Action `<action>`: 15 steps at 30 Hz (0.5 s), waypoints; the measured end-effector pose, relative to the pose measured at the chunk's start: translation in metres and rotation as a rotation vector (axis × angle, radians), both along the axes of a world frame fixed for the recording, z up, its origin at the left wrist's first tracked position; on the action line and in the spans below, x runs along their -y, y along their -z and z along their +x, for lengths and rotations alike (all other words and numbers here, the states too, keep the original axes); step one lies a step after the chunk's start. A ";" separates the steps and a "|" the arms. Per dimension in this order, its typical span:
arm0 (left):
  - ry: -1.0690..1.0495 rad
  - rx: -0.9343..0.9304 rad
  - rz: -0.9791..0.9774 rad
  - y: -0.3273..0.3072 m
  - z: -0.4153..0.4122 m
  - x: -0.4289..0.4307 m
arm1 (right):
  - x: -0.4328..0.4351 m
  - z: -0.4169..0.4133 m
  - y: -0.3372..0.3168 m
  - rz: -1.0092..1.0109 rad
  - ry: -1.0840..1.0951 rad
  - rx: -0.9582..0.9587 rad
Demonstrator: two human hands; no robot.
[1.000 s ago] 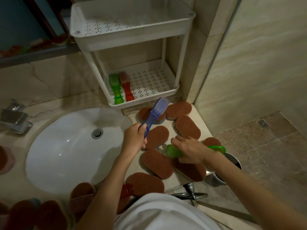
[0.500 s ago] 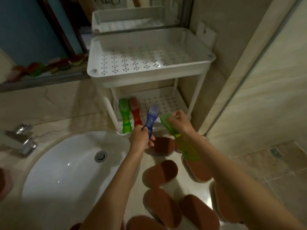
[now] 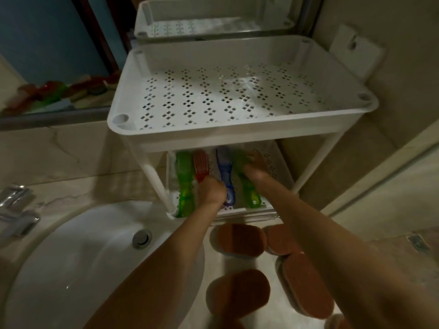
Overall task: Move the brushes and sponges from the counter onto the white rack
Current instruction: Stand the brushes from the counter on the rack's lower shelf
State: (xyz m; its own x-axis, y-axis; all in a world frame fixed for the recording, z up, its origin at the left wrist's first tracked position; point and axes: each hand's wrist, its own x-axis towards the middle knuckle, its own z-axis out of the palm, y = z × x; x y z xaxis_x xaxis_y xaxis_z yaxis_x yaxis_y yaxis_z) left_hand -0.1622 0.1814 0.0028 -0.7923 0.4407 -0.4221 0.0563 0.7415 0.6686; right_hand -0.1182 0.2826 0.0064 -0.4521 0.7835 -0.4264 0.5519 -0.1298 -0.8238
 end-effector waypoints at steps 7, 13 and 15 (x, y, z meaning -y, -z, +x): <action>0.229 -0.263 -0.147 0.016 -0.005 -0.001 | -0.004 -0.002 0.016 0.206 -0.142 0.090; 0.283 -0.296 -0.147 0.025 -0.005 -0.001 | -0.007 0.005 0.026 0.324 -0.178 0.288; 0.280 -0.319 -0.152 0.026 -0.007 -0.001 | -0.005 0.007 0.030 0.350 -0.231 0.339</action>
State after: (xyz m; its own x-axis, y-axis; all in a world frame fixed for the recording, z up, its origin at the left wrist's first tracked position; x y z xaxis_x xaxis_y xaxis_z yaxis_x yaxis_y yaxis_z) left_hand -0.1691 0.1827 -0.0235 -0.7521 0.6088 -0.2524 0.4545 0.7565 0.4702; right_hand -0.1108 0.2876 -0.0239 -0.5123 0.8010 -0.3097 0.7757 0.2768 -0.5671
